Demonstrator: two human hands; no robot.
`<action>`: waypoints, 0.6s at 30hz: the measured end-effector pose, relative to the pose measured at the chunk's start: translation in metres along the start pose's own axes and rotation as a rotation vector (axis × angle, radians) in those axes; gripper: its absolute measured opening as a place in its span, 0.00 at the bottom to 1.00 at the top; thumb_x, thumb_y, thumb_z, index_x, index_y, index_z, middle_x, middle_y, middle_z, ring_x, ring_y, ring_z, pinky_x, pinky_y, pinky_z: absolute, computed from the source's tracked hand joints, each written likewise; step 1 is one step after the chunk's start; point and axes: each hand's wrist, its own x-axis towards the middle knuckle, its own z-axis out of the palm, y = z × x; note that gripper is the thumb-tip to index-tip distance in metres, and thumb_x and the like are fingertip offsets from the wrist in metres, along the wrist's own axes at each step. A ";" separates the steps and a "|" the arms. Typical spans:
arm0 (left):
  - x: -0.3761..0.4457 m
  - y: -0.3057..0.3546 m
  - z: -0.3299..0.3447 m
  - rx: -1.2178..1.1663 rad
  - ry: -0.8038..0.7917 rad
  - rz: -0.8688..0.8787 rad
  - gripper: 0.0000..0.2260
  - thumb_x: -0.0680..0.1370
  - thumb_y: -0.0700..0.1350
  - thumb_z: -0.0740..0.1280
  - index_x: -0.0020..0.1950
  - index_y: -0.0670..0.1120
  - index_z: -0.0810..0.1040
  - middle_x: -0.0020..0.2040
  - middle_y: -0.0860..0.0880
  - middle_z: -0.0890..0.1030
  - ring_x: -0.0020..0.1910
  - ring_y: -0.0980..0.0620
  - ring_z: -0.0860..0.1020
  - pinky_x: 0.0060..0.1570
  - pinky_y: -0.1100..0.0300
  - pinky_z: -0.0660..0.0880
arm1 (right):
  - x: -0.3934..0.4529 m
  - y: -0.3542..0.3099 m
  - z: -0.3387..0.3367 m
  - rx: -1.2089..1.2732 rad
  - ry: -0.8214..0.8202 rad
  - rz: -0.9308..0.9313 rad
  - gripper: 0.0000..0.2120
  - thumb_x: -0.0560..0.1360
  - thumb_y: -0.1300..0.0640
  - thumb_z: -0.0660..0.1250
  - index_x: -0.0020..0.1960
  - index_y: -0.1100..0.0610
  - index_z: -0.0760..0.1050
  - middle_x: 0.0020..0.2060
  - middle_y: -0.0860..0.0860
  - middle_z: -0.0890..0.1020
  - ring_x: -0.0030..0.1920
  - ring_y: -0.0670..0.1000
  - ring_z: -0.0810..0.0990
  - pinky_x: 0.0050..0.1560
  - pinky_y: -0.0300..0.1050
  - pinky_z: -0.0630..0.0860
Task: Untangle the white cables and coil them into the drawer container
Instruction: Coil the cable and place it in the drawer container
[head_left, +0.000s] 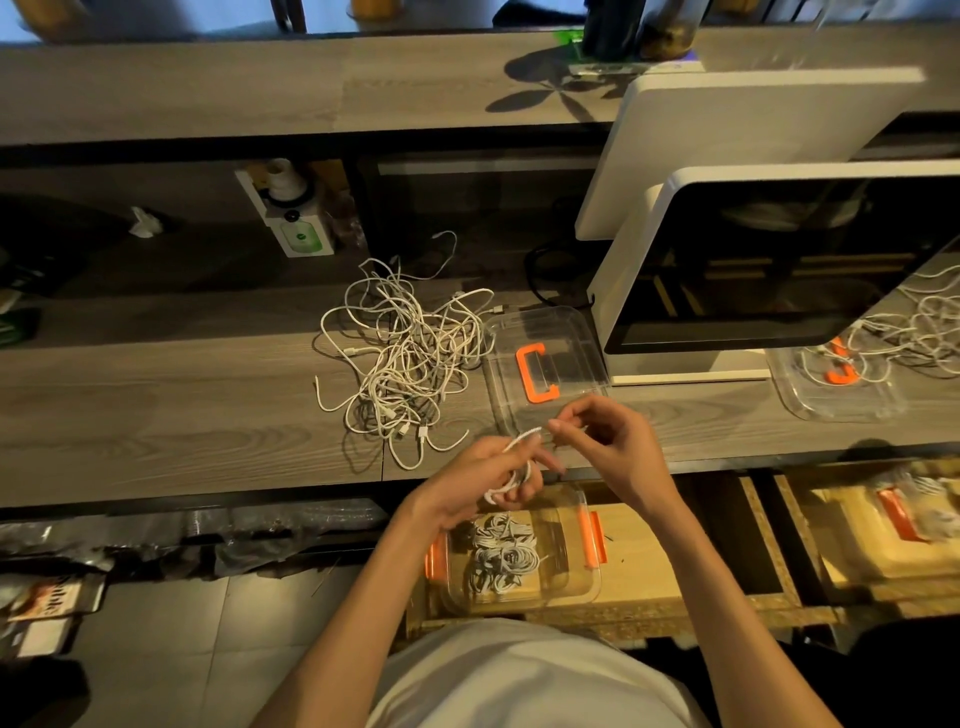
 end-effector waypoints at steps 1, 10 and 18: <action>0.001 0.000 -0.002 0.018 0.074 0.023 0.19 0.84 0.54 0.60 0.58 0.40 0.81 0.37 0.47 0.78 0.34 0.54 0.72 0.32 0.65 0.69 | 0.000 0.001 -0.004 -0.015 -0.003 0.003 0.11 0.74 0.48 0.74 0.51 0.55 0.82 0.43 0.52 0.85 0.46 0.53 0.85 0.50 0.59 0.83; 0.004 0.001 -0.021 -0.342 0.499 0.317 0.16 0.86 0.46 0.58 0.62 0.35 0.77 0.57 0.35 0.83 0.38 0.53 0.73 0.31 0.66 0.66 | -0.008 0.013 -0.023 -0.118 -0.060 0.022 0.11 0.77 0.45 0.70 0.53 0.51 0.82 0.42 0.46 0.84 0.44 0.49 0.83 0.46 0.44 0.81; 0.005 0.007 -0.023 -0.724 0.638 0.277 0.17 0.85 0.48 0.58 0.64 0.38 0.77 0.53 0.41 0.85 0.52 0.48 0.82 0.42 0.59 0.73 | -0.026 0.021 0.001 0.061 -0.089 0.115 0.09 0.79 0.53 0.69 0.55 0.56 0.79 0.39 0.55 0.82 0.41 0.51 0.83 0.47 0.43 0.81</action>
